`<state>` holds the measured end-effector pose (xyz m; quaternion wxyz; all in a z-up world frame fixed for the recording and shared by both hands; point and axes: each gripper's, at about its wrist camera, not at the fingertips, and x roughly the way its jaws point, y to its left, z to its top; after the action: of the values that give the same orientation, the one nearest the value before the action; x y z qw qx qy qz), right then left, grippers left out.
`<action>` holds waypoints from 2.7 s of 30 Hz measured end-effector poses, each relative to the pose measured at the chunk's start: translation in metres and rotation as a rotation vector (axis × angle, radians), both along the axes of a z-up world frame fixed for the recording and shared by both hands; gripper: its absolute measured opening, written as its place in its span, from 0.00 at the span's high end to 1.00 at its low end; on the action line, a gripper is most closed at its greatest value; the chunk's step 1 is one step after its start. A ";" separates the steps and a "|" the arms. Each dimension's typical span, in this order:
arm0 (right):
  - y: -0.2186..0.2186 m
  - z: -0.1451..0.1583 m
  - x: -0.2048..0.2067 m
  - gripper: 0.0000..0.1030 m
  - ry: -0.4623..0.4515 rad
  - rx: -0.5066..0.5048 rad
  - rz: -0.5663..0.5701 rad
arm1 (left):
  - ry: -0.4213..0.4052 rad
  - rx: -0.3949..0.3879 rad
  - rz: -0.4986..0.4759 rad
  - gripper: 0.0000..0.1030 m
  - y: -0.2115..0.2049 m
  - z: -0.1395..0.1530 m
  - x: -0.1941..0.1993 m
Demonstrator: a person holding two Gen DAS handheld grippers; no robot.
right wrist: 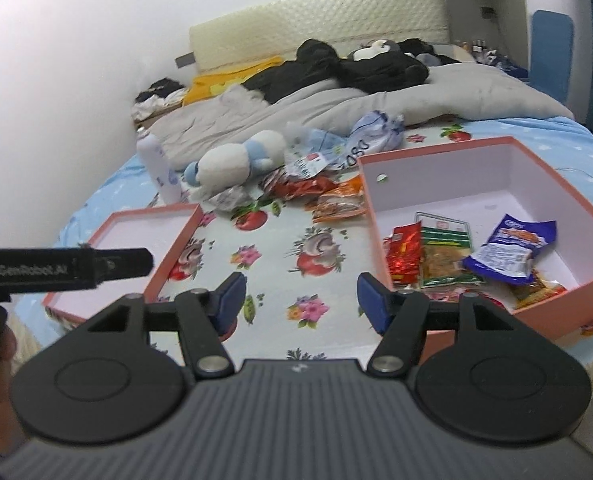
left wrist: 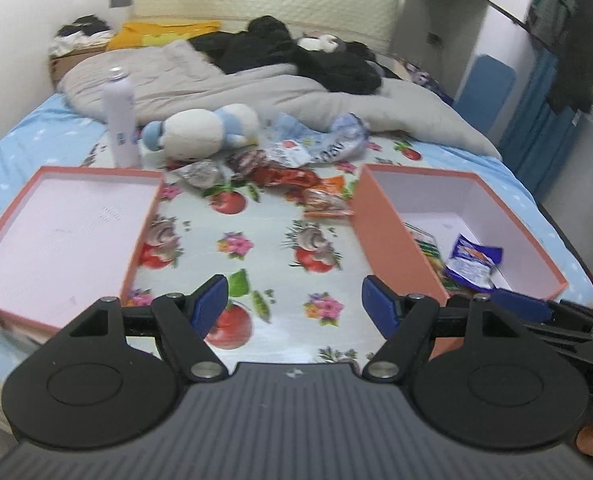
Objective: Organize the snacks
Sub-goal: 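Withdraw both tools and move them toward the remaining snack pile, then grasp the clear bag with the left gripper while the right grasps the orange-labelled bag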
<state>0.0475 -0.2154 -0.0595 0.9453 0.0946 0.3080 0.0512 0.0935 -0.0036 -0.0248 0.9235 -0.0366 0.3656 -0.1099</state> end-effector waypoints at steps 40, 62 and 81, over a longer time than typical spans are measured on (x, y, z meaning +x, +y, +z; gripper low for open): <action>0.076 -0.163 0.337 0.39 0.151 -0.671 -0.053 | 0.103 0.341 -0.086 0.24 0.020 -0.182 0.437; 0.088 -0.171 0.326 0.77 0.134 -0.709 -0.017 | 0.130 0.385 -0.040 0.54 0.021 -0.206 0.422; 0.084 -0.134 0.192 0.87 0.132 -0.656 0.022 | 0.205 0.087 0.088 0.57 0.013 -0.160 0.223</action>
<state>0.2394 -0.1319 -0.1939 0.9027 -0.2152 0.3696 -0.0466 0.3163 0.0094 -0.1849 0.8859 -0.0237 0.4607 -0.0488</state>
